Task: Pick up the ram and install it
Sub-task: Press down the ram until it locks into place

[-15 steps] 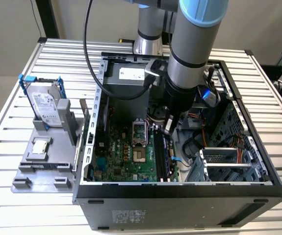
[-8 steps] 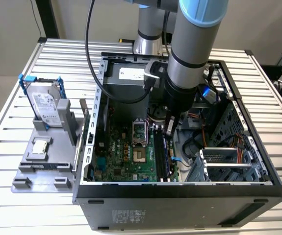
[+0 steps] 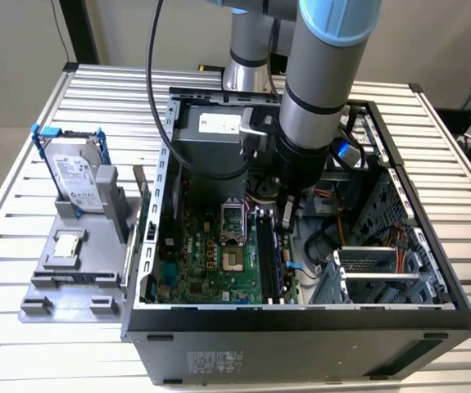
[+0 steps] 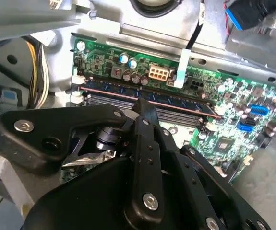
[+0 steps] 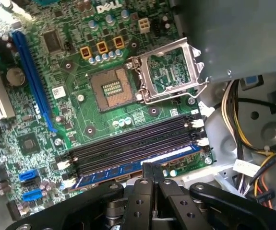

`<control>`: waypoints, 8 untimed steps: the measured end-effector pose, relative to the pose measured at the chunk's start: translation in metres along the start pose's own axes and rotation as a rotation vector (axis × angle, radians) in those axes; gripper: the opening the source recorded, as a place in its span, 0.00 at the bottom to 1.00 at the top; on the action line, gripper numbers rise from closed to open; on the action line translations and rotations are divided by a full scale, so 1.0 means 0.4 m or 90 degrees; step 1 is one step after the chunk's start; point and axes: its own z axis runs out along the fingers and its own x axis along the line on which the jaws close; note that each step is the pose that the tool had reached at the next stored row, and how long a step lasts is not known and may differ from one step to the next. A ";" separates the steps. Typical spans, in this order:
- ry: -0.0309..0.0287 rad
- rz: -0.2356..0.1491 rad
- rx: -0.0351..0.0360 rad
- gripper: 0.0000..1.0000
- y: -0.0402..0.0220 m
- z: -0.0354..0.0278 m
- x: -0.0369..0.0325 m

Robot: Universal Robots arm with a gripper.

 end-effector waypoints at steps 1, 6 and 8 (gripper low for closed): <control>0.0000 -0.008 -0.0001 0.00 0.000 0.000 0.000; -0.0003 -0.050 -0.0006 0.00 0.000 0.001 0.000; -0.0004 -0.070 -0.0008 0.00 0.000 0.001 0.000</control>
